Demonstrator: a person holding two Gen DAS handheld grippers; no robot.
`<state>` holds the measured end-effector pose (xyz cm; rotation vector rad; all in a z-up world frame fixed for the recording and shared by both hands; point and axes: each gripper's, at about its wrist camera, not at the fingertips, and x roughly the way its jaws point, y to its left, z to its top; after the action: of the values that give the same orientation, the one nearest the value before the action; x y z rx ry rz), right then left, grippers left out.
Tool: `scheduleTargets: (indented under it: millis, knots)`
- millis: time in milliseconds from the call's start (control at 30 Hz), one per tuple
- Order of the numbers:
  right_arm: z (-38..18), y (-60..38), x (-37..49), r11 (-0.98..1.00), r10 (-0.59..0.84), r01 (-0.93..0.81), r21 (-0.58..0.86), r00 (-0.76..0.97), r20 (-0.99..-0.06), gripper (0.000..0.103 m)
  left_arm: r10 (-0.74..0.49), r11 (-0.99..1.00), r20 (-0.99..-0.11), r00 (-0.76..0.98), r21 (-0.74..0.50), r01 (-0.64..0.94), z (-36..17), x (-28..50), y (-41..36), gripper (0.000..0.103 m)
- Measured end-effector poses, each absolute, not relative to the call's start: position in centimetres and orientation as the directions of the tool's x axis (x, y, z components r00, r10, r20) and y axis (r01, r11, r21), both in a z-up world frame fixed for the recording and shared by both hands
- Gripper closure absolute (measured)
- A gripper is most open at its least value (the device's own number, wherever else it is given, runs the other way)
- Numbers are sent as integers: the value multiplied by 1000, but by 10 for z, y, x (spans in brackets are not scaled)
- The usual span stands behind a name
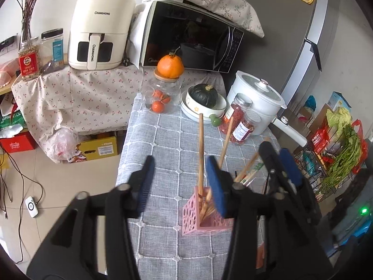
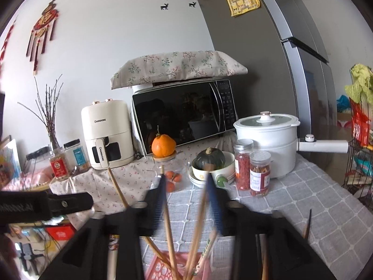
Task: Organize utensils
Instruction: 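Grasp another wooden chopstick from the table with the left tool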
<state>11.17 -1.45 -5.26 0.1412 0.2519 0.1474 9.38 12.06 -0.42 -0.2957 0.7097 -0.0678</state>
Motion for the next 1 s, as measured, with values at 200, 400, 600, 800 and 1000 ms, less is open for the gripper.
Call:
scheduleTargets:
  millis: [200,400,600,800,1000]
  knots:
    - [-29,-41,105,980,149,-108,169,957,-249,26,-155,956,-668,728,-288,-61,-12,93,119,23]
    - [-6,-83,100,987,113,-71,147,946,-302,13,-113,970,-701,704,-231,-74,-16,88,116,14]
    - [-5,-128,98,994,42,2,107,914,-404,9,-100,987,-732,674,-160,-27,-19,80,101,11]
    - [-30,-174,95,991,-27,96,97,832,-554,9,-134,989,-755,642,-141,41,-19,68,79,11]
    - [-61,-211,110,987,-46,142,68,671,-740,9,-178,982,-773,608,-96,165,-26,55,30,11]
